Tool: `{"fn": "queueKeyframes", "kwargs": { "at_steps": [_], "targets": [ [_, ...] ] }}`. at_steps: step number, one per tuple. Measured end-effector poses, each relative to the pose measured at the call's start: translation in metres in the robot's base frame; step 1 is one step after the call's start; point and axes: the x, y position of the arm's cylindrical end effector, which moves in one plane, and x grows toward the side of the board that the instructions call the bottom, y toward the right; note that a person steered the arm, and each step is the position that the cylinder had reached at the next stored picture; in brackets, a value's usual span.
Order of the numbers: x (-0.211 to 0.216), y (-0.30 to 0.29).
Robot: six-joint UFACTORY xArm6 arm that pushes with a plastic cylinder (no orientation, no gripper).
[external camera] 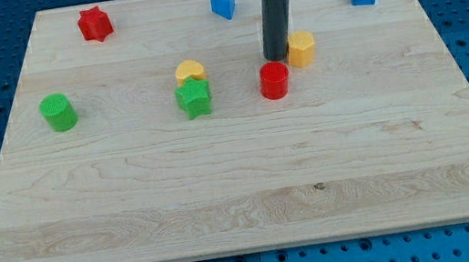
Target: Move the hexagon diagonally to the cube
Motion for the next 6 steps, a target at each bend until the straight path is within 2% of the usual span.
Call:
{"fn": "queueKeyframes", "kwargs": {
  "at_steps": [3,4,5,6],
  "targets": [
    [-0.006,0.015],
    [-0.033,0.011],
    [-0.018,0.048],
    [-0.017,0.051]
  ]
}}
